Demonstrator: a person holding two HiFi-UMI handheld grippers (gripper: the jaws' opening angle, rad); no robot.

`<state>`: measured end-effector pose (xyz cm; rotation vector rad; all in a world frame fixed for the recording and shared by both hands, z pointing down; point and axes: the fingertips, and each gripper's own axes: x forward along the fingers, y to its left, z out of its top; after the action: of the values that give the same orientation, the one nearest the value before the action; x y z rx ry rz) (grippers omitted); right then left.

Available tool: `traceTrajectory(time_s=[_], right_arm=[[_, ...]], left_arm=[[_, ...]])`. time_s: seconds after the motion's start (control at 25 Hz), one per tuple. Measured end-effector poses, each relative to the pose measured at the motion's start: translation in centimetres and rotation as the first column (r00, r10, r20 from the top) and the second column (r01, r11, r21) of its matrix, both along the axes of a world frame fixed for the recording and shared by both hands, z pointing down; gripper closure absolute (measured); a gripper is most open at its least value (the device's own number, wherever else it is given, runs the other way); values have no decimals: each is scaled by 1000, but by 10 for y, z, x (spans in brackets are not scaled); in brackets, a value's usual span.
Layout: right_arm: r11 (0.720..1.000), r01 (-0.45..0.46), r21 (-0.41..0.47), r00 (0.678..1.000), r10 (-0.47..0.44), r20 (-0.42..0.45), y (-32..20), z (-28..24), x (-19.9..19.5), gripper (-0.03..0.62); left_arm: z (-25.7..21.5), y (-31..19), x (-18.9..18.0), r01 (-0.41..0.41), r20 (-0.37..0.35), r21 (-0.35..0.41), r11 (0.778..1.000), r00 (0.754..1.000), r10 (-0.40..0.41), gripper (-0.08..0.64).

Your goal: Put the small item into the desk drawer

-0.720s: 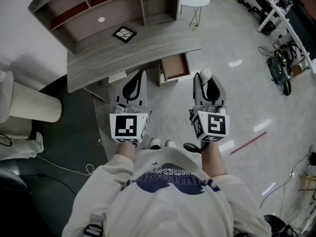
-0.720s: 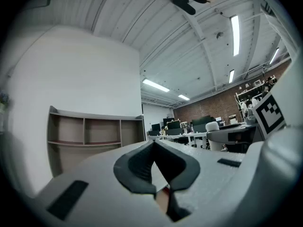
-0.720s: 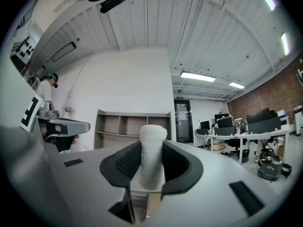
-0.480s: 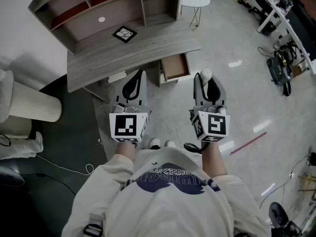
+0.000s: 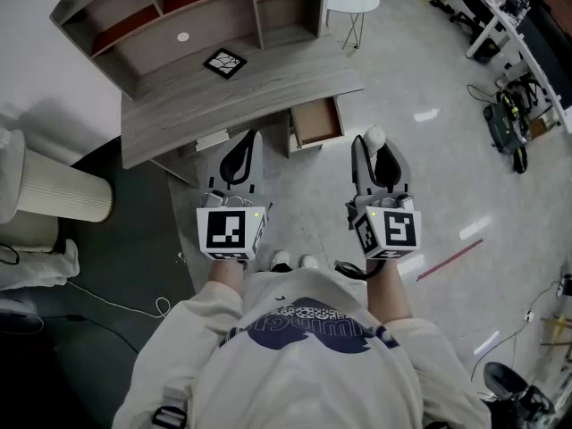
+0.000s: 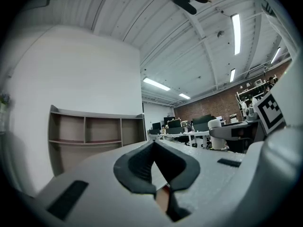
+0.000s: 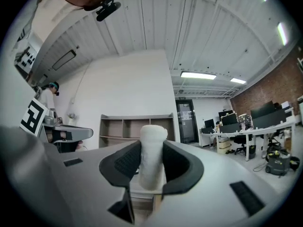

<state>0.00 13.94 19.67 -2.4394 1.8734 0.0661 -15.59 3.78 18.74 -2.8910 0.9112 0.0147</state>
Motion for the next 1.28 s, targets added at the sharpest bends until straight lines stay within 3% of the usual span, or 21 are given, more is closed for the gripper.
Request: traceTrajectory(time_s=[0.88, 1.28], right_arm=[[994, 110, -8, 993, -110, 40, 40, 16, 41, 466], [994, 100, -38, 993, -97, 67, 6, 36, 66, 466]], left_arm=[[19, 39, 22, 128, 31, -29, 991, 991, -127, 552], [35, 1, 40, 127, 58, -53, 991, 991, -124, 552]])
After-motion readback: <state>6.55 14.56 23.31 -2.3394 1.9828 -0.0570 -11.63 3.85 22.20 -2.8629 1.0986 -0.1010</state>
